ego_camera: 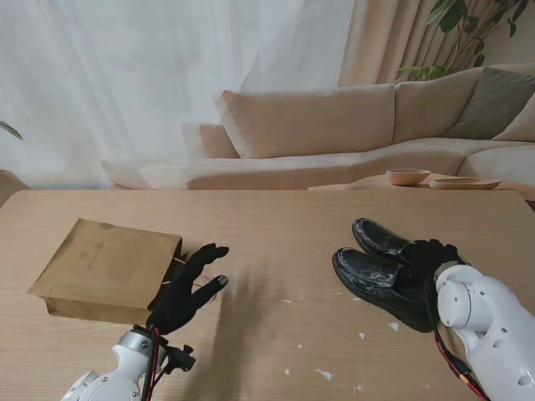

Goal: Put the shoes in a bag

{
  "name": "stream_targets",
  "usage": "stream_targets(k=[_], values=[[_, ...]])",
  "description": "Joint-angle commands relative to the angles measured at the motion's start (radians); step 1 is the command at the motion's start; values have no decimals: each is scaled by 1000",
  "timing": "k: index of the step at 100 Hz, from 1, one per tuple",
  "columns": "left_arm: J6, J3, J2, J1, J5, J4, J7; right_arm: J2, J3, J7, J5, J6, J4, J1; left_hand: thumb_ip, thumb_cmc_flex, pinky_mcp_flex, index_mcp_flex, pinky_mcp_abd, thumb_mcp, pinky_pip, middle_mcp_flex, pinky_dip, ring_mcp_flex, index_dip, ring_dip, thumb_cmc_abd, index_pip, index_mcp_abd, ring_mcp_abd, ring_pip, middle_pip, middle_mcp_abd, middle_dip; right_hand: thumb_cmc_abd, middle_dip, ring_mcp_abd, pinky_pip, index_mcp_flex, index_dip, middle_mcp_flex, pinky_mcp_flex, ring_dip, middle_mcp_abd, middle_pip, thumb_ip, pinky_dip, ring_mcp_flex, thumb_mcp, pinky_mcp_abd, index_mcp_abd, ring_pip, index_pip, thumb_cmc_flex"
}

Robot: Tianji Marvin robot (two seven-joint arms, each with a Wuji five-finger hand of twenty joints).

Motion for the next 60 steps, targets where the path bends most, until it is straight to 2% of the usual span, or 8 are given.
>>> stream_targets(k=[1,8,10,12,15,20,34,60], values=[[-3,-6,-3,5,-5,-2,-14,-16,-25,9,-10,-17,17,13,-12,19,-4,5,-38,6,-10,-11,10,-12,9,4,7,9,-16,-26,-7,5,-28,14,-22,19,-27,10,88,11,4,-5,14,-69,57,-2,21,-11,3,-6,-80,11,74,29],[-6,-11,-3,5,-10,-1,-17,-18,-49,-18,9,-30,46,35,-12,20,-4,8,-38,6,-10,-11,10,-12,10,4,8,10,-19,-26,-7,6,-29,14,-34,40,-29,9,167,-12,0,7,5,-86,125,-22,18,-5,99,-6,-114,39,181,39],[-7,-12,-3,5,-12,0,-18,-20,-57,-26,17,-32,54,43,-12,21,-4,9,-38,6,-10,-11,10,-12,10,4,7,11,-19,-26,-7,6,-27,14,-51,45,-33,9,183,-77,1,9,-4,-96,145,-92,17,-4,134,-10,-132,47,244,58],[-8,-14,-3,5,-13,0,-18,-21,-64,-32,23,-32,60,49,-12,21,-4,9,-38,6,-10,-11,10,-12,11,4,7,11,-19,-26,-7,6,-28,14,-63,51,-34,10,190,-134,1,11,-7,-100,163,-131,16,-2,153,-10,-152,54,314,70],[-9,-16,-3,6,-15,1,-19,-22,-73,-40,33,-37,71,58,-12,21,-4,9,-38,6,-10,-12,10,-12,11,4,8,11,-19,-26,-7,6,-27,14,-75,60,-35,11,199,-208,2,18,-11,-109,190,-173,13,3,184,-10,-183,68,417,83],[-12,-19,-3,7,-19,1,-21,-24,-88,-53,57,-41,88,74,-12,21,-4,11,-39,6,-10,-11,10,-12,11,4,8,12,-19,-26,-7,6,-28,14,-78,77,-38,12,225,-279,3,28,-15,-124,230,-207,9,10,220,-11,-223,90,540,98],[-21,-28,-2,11,-24,0,-26,-38,-121,-86,171,-37,141,117,-13,22,-4,15,-39,5,-10,-11,10,-12,13,4,8,12,-17,-26,-7,7,-27,14,-93,129,-40,15,357,-302,3,41,-27,-150,362,-199,5,23,347,-12,-236,138,658,132],[-35,-36,-2,14,-25,3,-24,-65,-145,-188,275,-65,194,137,-13,22,-4,19,-39,4,-10,-10,10,-12,15,4,8,12,-17,-26,-8,8,-30,14,-129,135,-40,24,399,-196,54,72,-18,-151,387,-208,-2,35,452,-3,-247,232,684,163]])
